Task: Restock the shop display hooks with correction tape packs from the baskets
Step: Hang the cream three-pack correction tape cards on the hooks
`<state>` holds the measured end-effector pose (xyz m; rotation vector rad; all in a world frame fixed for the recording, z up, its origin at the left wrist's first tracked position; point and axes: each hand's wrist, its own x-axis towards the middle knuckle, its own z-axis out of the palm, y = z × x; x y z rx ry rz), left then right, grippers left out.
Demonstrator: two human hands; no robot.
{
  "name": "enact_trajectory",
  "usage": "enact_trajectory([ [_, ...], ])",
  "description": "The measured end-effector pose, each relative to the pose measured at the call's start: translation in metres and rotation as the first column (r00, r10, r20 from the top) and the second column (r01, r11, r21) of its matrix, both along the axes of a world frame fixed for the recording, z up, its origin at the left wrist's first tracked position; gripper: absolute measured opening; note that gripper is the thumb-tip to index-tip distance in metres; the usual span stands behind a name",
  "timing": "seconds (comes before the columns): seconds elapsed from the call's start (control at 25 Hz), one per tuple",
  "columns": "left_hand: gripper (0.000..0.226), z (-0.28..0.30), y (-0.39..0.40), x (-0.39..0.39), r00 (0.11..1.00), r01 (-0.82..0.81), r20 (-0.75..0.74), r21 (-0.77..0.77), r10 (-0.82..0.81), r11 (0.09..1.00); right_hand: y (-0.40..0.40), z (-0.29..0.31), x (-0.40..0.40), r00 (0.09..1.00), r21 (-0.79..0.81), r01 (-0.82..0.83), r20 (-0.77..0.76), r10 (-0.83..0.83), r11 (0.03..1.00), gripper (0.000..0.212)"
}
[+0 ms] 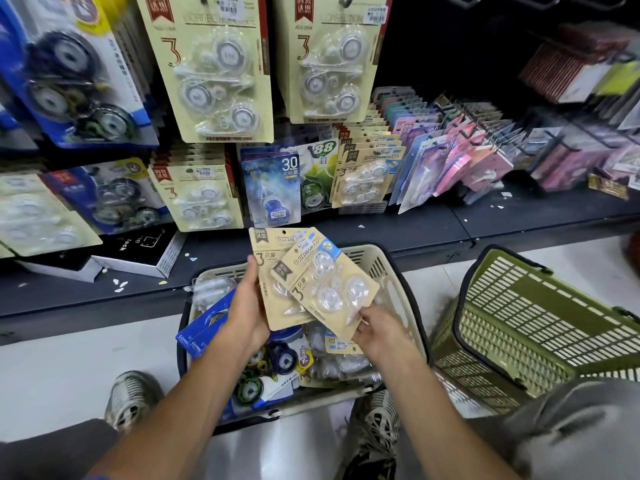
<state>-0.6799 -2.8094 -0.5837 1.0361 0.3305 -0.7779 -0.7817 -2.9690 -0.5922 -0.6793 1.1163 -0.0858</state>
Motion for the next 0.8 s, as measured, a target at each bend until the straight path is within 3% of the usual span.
enact_trajectory([
  [0.04, 0.051, 0.000, -0.001, -0.003, 0.998, 0.047, 0.033, 0.023, -0.048, 0.999, 0.009, -0.002, 0.002, 1.000, 0.001, -0.031, 0.006, 0.031, 1.000, 0.027],
  [0.12, 0.031, -0.002, -0.005, -0.010, 0.978, 0.090, 0.166, 0.216, -0.127, 0.972, 0.024, -0.005, 0.002, 0.977, -0.060, -0.214, -0.026, 0.213, 0.975, 0.017],
  [0.2, 0.027, -0.009, -0.005, -0.010, 0.956, 0.011, 0.267, 0.395, -0.126, 0.918, 0.026, -0.013, 0.000, 0.911, -0.177, -0.410, -0.131, 0.391, 0.895, 0.016],
  [0.24, 0.028, -0.010, -0.003, -0.008, 0.956, -0.025, 0.277, 0.419, -0.102, 0.908, 0.019, -0.021, -0.002, 0.862, -0.309, -0.505, -0.232, 0.451, 0.806, 0.016],
  [0.32, 0.031, -0.012, 0.005, 0.000, 0.954, -0.077, 0.295, 0.437, -0.061, 0.896, -0.004, -0.043, -0.009, 0.754, -0.533, -0.656, -0.493, 0.434, 0.534, 0.017],
  [0.36, 0.035, -0.013, 0.009, 0.004, 0.950, -0.097, 0.310, 0.439, -0.049, 0.893, -0.017, -0.055, -0.012, 0.734, -0.543, -0.676, -0.552, 0.395, 0.498, 0.023],
  [0.52, 0.042, -0.019, 0.017, 0.010, 0.935, -0.103, 0.348, 0.443, -0.065, 0.891, -0.042, -0.099, -0.016, 0.711, -0.291, -0.672, -0.509, 0.484, 0.681, 0.067],
  [0.64, 0.044, -0.025, 0.016, 0.008, 0.937, -0.069, 0.334, 0.460, -0.100, 0.885, -0.045, -0.119, -0.009, 0.669, -0.310, -0.714, -0.569, 0.479, 0.628, 0.090],
  [0.8, 0.042, -0.030, 0.016, 0.008, 0.942, -0.068, 0.321, 0.464, -0.097, 0.883, -0.043, -0.124, -0.008, 0.699, -0.326, -0.676, -0.569, 0.434, 0.661, 0.092],
])
